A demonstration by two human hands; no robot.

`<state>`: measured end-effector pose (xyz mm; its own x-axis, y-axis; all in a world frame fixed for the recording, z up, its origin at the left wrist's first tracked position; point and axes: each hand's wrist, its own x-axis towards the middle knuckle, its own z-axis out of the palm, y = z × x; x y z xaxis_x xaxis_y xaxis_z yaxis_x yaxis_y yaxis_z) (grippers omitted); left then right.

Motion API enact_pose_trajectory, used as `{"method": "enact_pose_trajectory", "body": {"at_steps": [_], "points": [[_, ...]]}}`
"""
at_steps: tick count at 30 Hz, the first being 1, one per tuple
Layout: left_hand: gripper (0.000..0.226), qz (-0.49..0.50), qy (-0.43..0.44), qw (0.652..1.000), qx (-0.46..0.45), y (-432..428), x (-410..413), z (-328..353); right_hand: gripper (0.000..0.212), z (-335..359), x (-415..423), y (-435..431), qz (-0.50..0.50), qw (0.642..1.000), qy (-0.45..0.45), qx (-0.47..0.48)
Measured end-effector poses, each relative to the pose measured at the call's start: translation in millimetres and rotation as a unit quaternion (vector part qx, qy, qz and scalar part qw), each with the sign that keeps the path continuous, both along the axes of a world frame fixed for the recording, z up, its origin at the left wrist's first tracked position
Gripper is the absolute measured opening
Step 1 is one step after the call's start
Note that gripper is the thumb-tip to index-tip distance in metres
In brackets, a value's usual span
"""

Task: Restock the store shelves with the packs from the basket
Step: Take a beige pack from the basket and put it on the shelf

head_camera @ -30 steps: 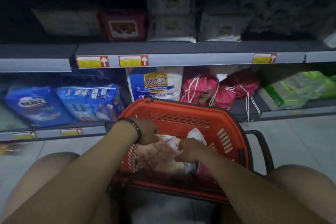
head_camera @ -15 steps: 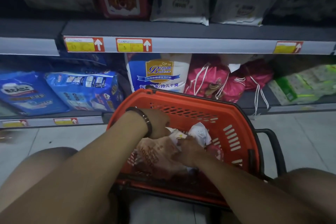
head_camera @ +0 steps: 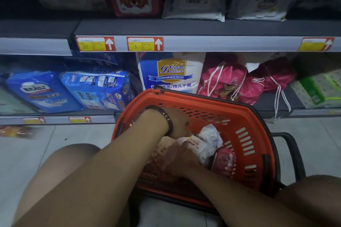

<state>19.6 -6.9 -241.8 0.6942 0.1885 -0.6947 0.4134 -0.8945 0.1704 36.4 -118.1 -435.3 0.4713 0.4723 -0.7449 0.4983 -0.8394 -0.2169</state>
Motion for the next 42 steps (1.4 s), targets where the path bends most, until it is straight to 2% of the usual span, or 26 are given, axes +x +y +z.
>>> {"method": "enact_pose_trajectory", "body": {"at_steps": [3,5,8,9,13,16,18,20,23,24,26,28,29,31,34,37,38,39,41,42], "points": [[0.052,0.007,0.013,1.0,0.01,1.5,-2.4,1.7,0.135,-5.0,1.7,-2.8,0.052,0.998,0.026,0.009],[0.051,0.013,0.004,1.0,0.011,1.5,-6.3,6.2,0.121,-3.0,6.7,-3.8,0.034,0.999,0.025,0.035],[0.048,0.023,-0.004,1.0,0.02,6.9,-15.2,12.5,0.061,17.3,24.9,-0.6,-0.083,0.989,0.077,0.093],[0.048,0.034,-0.004,0.999,0.025,9.8,-19.4,14.9,0.048,28.7,33.6,2.0,-0.111,0.982,0.106,0.111],[0.048,0.123,0.0,0.992,0.025,16.1,-41.4,29.6,0.04,81.4,63.0,0.5,-0.192,0.952,0.183,0.153],[0.052,0.237,0.012,0.971,0.006,26.4,-64.6,38.0,0.031,114.3,77.7,-11.7,-0.208,0.938,0.192,0.202],[0.062,0.356,0.03,0.933,-0.033,38.8,-84.7,41.4,0.039,135.0,87.2,-21.2,-0.22,0.926,0.208,0.225],[0.076,0.445,0.022,0.891,-0.088,50.6,-101.4,40.1,0.058,155.5,98.0,-29.3,-0.214,0.914,0.234,0.252],[0.072,0.513,-0.055,0.826,-0.226,52.2,-114.2,41.2,0.062,191.1,107.5,-40.9,-0.2,0.896,0.254,0.305],[0.073,0.532,-0.092,0.79,-0.289,50.4,-115.4,40.9,0.058,204.7,107.2,-43.4,-0.19,0.891,0.251,0.326],[0.075,0.569,-0.165,0.697,-0.404,42.9,-113.5,41.9,0.057,228.6,102.5,-42.8,-0.166,0.883,0.224,0.377],[0.075,0.594,-0.23,0.617,-0.462,33.0,-106.0,44.0,0.065,244.6,96.3,-36.5,-0.127,0.87,0.19,0.436],[0.071,0.594,-0.264,0.597,-0.469,29.6,-102.1,44.4,0.069,252.1,92.1,-33.1,-0.107,0.866,0.164,0.46],[0.061,0.574,-0.334,0.58,-0.471,28.9,-98.5,44.2,0.079,260.0,88.3,-27.6,-0.074,0.862,0.124,0.485],[0.051,0.554,-0.415,0.539,-0.48,35.2,-102.1,49.8,0.097,266.1,84.4,-20.9,-0.092,0.852,0.079,0.509],[0.04,0.546,-0.479,0.489,-0.482,46.2,-108.3,58.1,0.12,265.8,71.0,-10.3,-0.143,0.848,-0.071,0.505],[0.04,0.546,-0.493,0.475,-0.483,48.2,-110.8,63.2,0.116,263.3,66.8,-7.7,-0.169,0.839,-0.064,0.513],[0.042,0.547,-0.504,0.464,-0.481,52.1,-113.5,65.5,0.102,261.2,62.1,-4.8,-0.191,0.825,-0.034,0.532],[0.047,0.553,-0.526,0.448,-0.466,59.2,-120.4,69.7,0.074,259.6,48.0,-0.6,-0.163,0.814,0.023,0.557],[0.049,0.561,-0.535,0.441,-0.452,62.8,-124.6,71.7,0.071,257.8,41.7,2.1,-0.131,0.815,0.024,0.565]]}}
